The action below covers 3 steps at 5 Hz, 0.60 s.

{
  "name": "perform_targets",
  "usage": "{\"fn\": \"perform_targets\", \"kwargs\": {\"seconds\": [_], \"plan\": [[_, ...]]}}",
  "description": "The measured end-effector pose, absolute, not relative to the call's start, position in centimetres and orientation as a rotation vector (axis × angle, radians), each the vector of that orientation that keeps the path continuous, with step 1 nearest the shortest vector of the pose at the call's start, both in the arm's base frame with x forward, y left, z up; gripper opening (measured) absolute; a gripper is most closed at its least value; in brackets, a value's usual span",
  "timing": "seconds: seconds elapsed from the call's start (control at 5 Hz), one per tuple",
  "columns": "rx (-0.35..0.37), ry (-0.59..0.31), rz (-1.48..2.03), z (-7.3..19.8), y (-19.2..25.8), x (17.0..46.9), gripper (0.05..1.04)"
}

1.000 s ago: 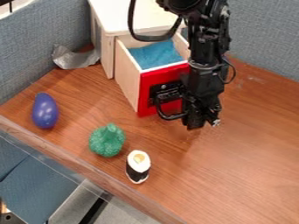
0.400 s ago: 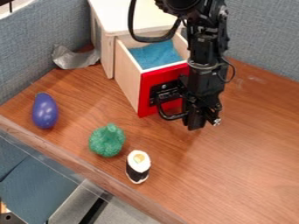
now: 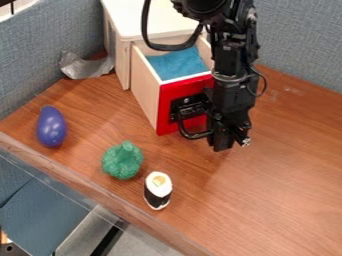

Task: Open the drawer

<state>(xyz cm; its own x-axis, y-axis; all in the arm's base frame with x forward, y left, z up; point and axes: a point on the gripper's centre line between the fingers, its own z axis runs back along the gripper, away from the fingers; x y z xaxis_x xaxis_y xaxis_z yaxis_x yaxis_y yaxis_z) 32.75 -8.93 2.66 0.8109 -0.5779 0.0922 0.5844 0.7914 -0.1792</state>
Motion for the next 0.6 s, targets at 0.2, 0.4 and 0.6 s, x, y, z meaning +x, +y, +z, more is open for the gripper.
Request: {"fn": "perform_targets", "kwargs": {"seconds": [0.2,0.4,0.6], "plan": [[-0.206,-0.032,-0.636,2.7,-8.9,32.2,0.136],[-0.208,-0.027,-0.640,2.8,-9.0,31.8,0.136],[-0.217,-0.028,-0.647,2.9,-9.0,31.2,0.136]]}}
